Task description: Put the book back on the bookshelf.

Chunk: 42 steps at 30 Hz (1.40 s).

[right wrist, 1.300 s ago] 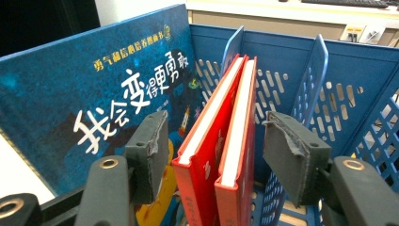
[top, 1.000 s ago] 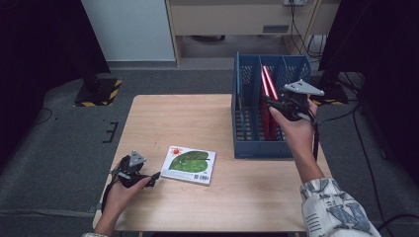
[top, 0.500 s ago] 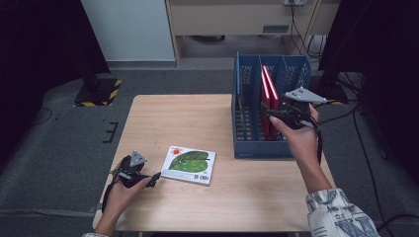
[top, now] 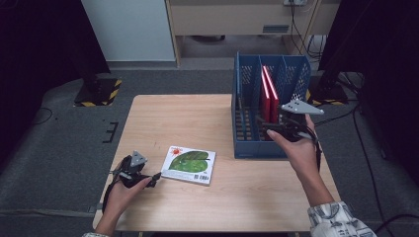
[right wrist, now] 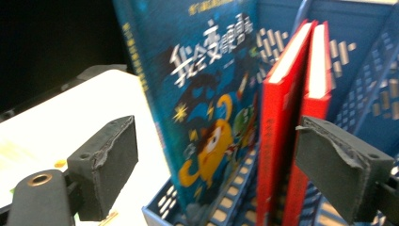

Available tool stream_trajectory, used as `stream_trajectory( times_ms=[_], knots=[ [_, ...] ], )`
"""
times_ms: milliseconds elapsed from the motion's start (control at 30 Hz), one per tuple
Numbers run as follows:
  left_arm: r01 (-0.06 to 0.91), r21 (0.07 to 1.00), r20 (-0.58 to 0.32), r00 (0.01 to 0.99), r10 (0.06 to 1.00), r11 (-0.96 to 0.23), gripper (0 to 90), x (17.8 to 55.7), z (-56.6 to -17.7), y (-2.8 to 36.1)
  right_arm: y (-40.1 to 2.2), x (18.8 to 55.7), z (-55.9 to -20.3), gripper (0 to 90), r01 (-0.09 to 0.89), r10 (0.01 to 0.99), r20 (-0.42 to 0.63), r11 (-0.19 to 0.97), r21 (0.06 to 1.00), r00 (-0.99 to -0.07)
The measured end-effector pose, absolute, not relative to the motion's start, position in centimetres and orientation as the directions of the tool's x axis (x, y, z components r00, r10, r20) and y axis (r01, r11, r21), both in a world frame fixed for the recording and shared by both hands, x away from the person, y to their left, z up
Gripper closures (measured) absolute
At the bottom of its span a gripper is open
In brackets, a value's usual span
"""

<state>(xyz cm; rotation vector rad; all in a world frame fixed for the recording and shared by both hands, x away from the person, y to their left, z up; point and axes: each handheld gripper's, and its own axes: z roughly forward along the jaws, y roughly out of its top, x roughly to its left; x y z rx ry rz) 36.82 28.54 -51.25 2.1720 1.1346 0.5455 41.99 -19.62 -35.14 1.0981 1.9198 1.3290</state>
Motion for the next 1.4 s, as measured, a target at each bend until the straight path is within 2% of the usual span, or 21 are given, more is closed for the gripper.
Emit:
stream_trajectory(
  times_ms=[333,767,1400],
  knots=[
    [0.573,0.690,0.080,0.547,0.833,-0.442,5.1,36.8,-51.2,28.5,-17.8,40.1,-36.9,10.9,0.330,0.816,0.036,0.192,0.924,-0.577],
    [0.536,0.727,0.071,0.564,0.823,-0.430,7.6,36.4,-50.6,27.8,-14.0,38.3,-39.9,18.9,0.332,0.738,0.040,0.254,0.908,-0.674],
    [0.530,0.754,0.015,0.577,0.817,-0.388,10.4,35.7,-50.6,27.5,-9.9,37.2,-46.0,20.5,0.378,0.652,0.088,0.319,0.869,-0.753]
  ],
)
